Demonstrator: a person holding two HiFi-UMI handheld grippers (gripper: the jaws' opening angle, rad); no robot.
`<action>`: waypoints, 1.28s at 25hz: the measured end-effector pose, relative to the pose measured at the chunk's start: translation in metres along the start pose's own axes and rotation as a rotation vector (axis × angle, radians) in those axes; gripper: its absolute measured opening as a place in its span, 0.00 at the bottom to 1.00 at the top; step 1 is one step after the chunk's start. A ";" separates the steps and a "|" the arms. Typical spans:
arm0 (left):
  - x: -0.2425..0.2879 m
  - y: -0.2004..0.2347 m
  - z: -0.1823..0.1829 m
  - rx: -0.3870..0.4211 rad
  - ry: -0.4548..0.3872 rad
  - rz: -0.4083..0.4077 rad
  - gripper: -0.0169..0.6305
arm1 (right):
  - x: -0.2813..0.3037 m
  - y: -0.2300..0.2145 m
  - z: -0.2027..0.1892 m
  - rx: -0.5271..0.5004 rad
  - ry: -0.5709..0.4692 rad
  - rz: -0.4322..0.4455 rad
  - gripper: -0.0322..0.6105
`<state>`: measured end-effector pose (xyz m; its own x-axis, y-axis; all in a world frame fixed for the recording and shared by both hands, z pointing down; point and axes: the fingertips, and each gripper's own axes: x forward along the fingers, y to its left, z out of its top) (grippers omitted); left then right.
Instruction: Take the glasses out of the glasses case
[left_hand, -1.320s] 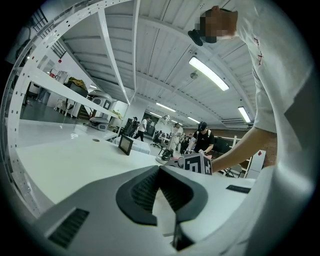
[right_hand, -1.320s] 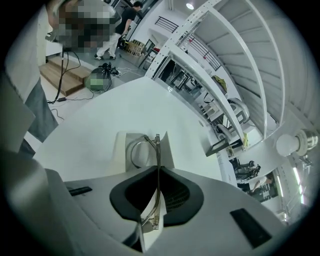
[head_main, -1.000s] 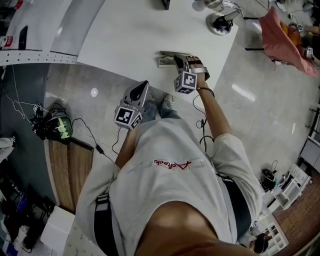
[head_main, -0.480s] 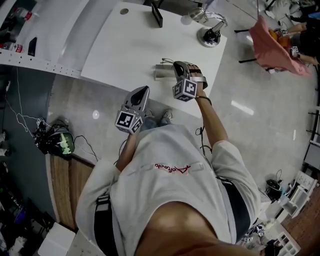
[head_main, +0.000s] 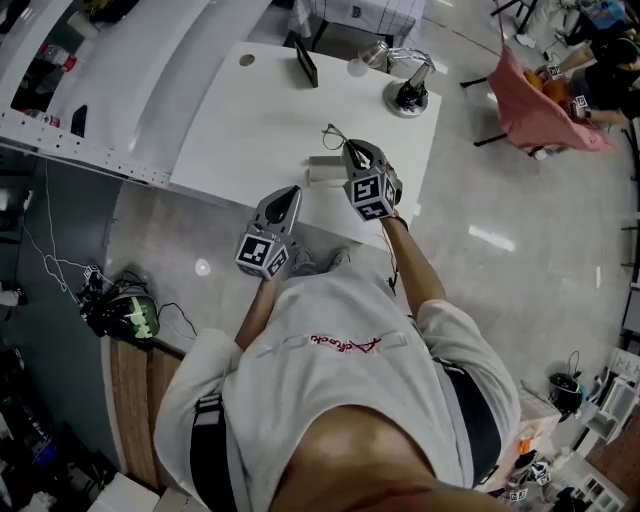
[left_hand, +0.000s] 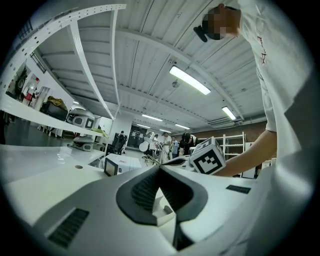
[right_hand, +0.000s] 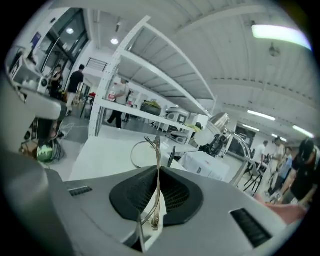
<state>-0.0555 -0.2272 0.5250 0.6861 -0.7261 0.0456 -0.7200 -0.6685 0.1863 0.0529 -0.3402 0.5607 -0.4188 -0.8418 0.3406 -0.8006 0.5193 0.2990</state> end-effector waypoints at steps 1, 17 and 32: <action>0.002 0.000 0.001 0.004 -0.002 -0.002 0.02 | -0.001 -0.004 0.002 0.067 -0.020 -0.007 0.10; 0.026 -0.006 0.017 0.066 -0.013 -0.042 0.02 | -0.035 -0.027 0.023 0.420 -0.263 -0.035 0.10; 0.033 -0.049 0.002 0.045 0.008 -0.056 0.02 | -0.126 -0.009 0.014 0.383 -0.346 -0.046 0.10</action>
<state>0.0018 -0.2187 0.5159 0.7263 -0.6859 0.0442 -0.6841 -0.7150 0.1443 0.1071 -0.2409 0.5025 -0.4447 -0.8957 0.0009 -0.8939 0.4438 -0.0632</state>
